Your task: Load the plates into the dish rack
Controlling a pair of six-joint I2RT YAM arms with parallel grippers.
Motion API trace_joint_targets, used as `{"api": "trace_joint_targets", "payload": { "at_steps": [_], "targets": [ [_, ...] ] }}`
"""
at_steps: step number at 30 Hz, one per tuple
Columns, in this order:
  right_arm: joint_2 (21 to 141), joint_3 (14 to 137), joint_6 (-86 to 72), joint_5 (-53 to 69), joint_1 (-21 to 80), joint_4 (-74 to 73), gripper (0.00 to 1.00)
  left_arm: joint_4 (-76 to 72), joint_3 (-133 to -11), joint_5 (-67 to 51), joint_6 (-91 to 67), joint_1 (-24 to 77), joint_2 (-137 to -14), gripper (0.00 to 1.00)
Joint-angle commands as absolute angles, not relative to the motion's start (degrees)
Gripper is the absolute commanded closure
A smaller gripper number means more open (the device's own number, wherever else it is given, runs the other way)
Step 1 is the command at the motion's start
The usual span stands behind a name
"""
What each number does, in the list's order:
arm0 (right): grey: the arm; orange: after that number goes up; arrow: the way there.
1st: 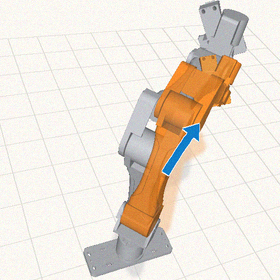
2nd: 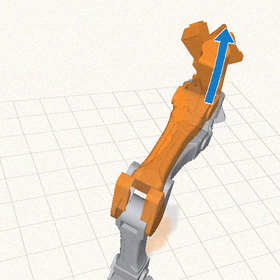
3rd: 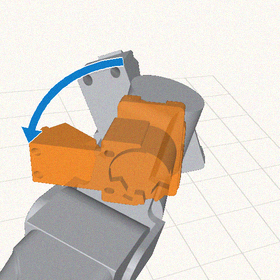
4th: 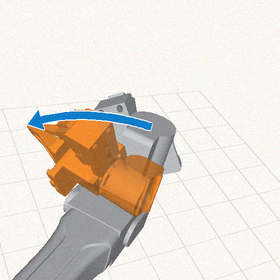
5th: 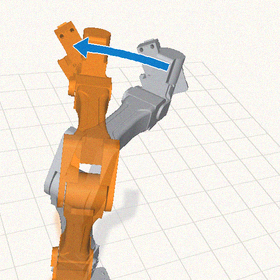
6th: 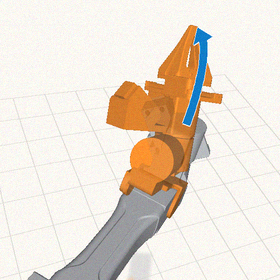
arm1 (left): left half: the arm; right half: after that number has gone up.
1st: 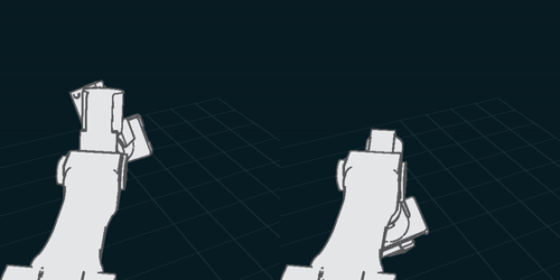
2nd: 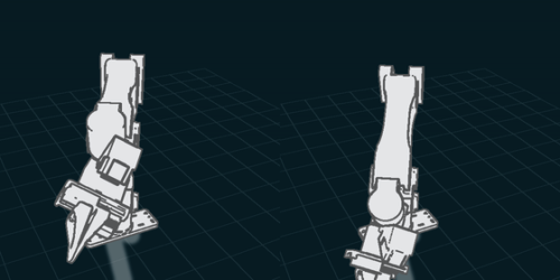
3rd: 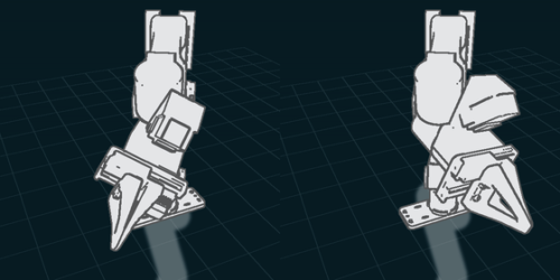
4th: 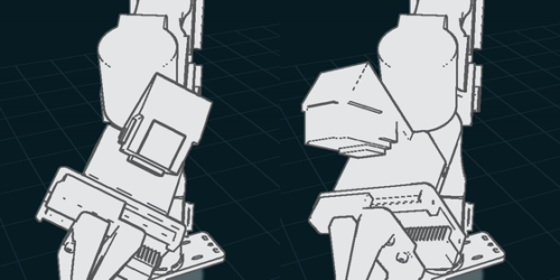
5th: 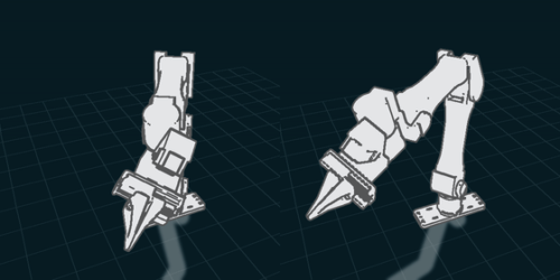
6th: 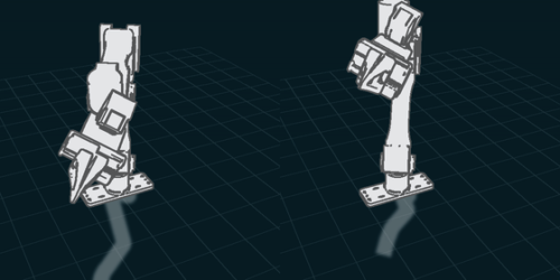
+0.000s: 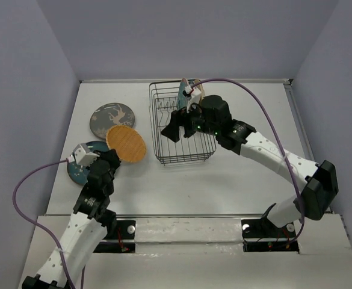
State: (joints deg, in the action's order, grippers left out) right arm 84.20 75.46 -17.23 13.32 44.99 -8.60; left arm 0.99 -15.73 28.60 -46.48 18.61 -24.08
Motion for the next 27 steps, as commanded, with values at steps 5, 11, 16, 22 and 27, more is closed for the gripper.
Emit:
{"api": "trace_joint_targets", "payload": {
  "at_steps": [5,11,16,22,27],
  "targets": [
    [86.75,79.1,-19.16,19.95,45.09,-3.17,0.09,3.34,-25.12,31.2,-43.25,18.37,-19.52,0.95],
    [88.94,80.59,-19.86,23.02,45.09,-3.08,0.09,5.71,-34.34,34.09,-37.46,18.37,-16.44,0.95],
    [89.74,80.16,-21.27,23.99,45.09,-0.71,0.08,6.77,-40.86,31.38,-34.36,18.28,-14.68,0.95],
    [92.02,79.19,-24.69,30.31,45.09,6.49,0.07,7.03,-41.92,19.61,-38.05,18.37,-13.98,0.95],
    [91.93,75.94,-28.56,34.53,45.09,13.62,0.03,7.56,-42.63,11.53,-41.21,18.37,-14.06,0.95]
  ]
}}
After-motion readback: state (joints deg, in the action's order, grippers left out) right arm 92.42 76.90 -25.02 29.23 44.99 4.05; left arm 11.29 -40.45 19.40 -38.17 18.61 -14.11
